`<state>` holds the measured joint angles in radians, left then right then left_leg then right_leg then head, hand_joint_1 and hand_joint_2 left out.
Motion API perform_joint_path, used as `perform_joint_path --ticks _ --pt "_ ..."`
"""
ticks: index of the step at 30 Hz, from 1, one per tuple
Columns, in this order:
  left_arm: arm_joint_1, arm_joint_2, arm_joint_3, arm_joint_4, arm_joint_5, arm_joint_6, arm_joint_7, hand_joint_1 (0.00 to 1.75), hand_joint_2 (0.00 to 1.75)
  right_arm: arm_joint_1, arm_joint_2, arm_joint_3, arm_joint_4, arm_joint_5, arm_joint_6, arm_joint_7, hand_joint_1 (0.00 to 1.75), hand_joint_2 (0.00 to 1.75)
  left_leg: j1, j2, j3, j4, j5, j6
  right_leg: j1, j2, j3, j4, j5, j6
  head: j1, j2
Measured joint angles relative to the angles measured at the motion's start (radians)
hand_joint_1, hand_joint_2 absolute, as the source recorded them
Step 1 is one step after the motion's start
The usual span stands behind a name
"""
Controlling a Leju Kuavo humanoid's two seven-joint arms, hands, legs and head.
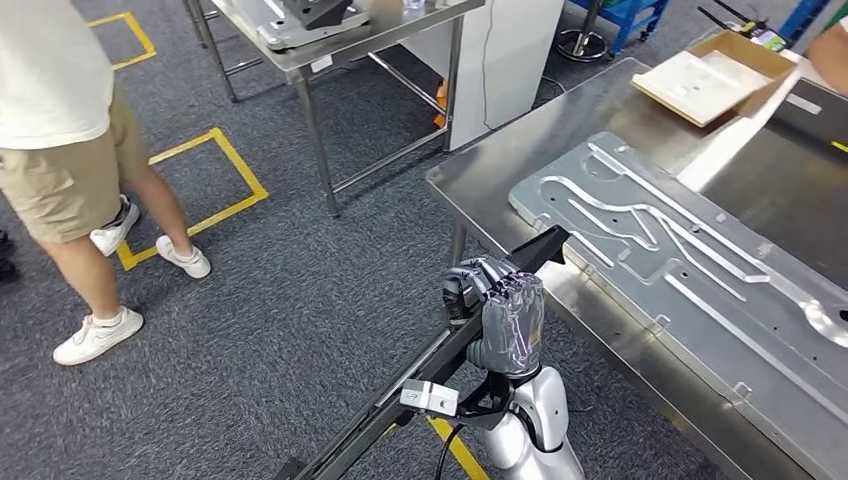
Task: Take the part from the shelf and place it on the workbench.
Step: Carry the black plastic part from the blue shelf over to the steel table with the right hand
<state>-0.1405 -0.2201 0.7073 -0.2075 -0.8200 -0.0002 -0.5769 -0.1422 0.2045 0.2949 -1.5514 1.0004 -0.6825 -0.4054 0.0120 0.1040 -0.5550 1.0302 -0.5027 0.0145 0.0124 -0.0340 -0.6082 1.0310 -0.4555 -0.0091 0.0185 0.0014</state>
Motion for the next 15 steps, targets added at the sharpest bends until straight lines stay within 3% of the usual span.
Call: perform_joint_path --ticks 1,3,5,6,7,8,9,11,13,15 --pt "-0.001 -0.001 0.000 0.000 -0.002 -0.003 0.000 0.00 1.75 -0.001 -0.001 -0.002 -0.003 0.006 0.000 0.002 1.75 1.75 0.001 -0.009 0.001 0.006 -0.007 -0.004 -0.004 0.010 0.004 -0.007 0.003 -0.005 0.000 0.000" --pt "-0.005 0.002 0.000 0.000 -0.008 -0.020 0.003 0.00 1.75 -0.010 -0.002 -0.004 -0.008 0.025 0.000 0.012 1.75 1.75 0.003 -0.053 -0.025 0.072 -0.050 -0.011 -0.014 0.028 0.013 -0.019 0.010 -0.017 0.000 0.000" --pt "-0.006 0.010 0.000 0.000 -0.013 -0.041 0.009 0.00 1.75 -0.024 -0.003 -0.008 -0.008 0.047 0.000 0.028 1.75 1.75 0.004 -0.091 -0.090 0.205 -0.108 -0.014 -0.014 0.050 0.014 -0.019 0.011 -0.021 -0.001 0.000" --pt "-0.005 0.014 0.000 0.000 -0.015 -0.049 0.012 0.00 1.75 -0.030 -0.006 -0.012 -0.008 0.054 0.000 0.036 1.75 1.75 0.005 -0.096 -0.120 0.259 -0.122 -0.016 -0.014 0.062 0.014 -0.018 0.011 -0.021 -0.001 0.000" --pt "-0.005 0.017 0.000 0.000 -0.016 -0.054 0.014 0.00 1.75 -0.037 -0.010 -0.018 -0.008 0.060 0.000 0.045 1.75 1.75 0.005 -0.098 -0.136 0.282 -0.116 -0.016 -0.013 0.075 0.014 -0.016 0.010 -0.021 -0.001 0.000" --pt "-0.005 0.020 0.000 0.000 -0.016 -0.056 0.015 0.00 1.75 -0.046 -0.015 -0.024 -0.009 0.065 0.000 0.055 1.75 1.75 0.005 -0.100 -0.134 0.263 -0.090 -0.016 -0.014 0.089 0.014 -0.012 0.008 -0.020 -0.001 0.000" --pt "-0.005 0.023 0.000 0.000 -0.016 -0.057 0.015 0.00 1.75 -0.057 -0.024 -0.031 -0.010 0.070 0.000 0.068 1.75 1.75 0.005 -0.106 -0.115 0.209 -0.050 -0.014 -0.014 0.102 0.014 -0.008 0.006 -0.017 -0.001 0.000" --pt "-0.006 0.027 0.000 0.000 -0.017 -0.057 0.017 0.00 1.75 -0.088 -0.050 -0.046 -0.016 0.078 0.000 0.100 1.75 1.75 0.008 -0.144 -0.062 0.078 0.015 -0.008 -0.016 0.127 0.010 0.005 -0.001 -0.008 -0.001 0.000" --pt "-0.008 0.029 0.000 0.000 -0.019 -0.057 0.018 0.00 1.75 -0.120 -0.083 -0.060 -0.020 0.080 0.000 0.130 1.75 1.75 0.008 -0.168 -0.039 0.021 0.030 -0.003 -0.017 0.146 0.001 0.013 -0.002 0.004 -0.001 0.000" --pt "-0.009 0.028 0.000 0.000 -0.020 -0.057 0.019 0.00 1.75 -0.143 -0.119 -0.075 -0.024 0.080 0.000 0.158 1.75 1.75 0.006 -0.153 -0.038 0.017 0.033 0.007 -0.019 0.162 -0.004 0.010 0.001 0.016 -0.001 0.000"
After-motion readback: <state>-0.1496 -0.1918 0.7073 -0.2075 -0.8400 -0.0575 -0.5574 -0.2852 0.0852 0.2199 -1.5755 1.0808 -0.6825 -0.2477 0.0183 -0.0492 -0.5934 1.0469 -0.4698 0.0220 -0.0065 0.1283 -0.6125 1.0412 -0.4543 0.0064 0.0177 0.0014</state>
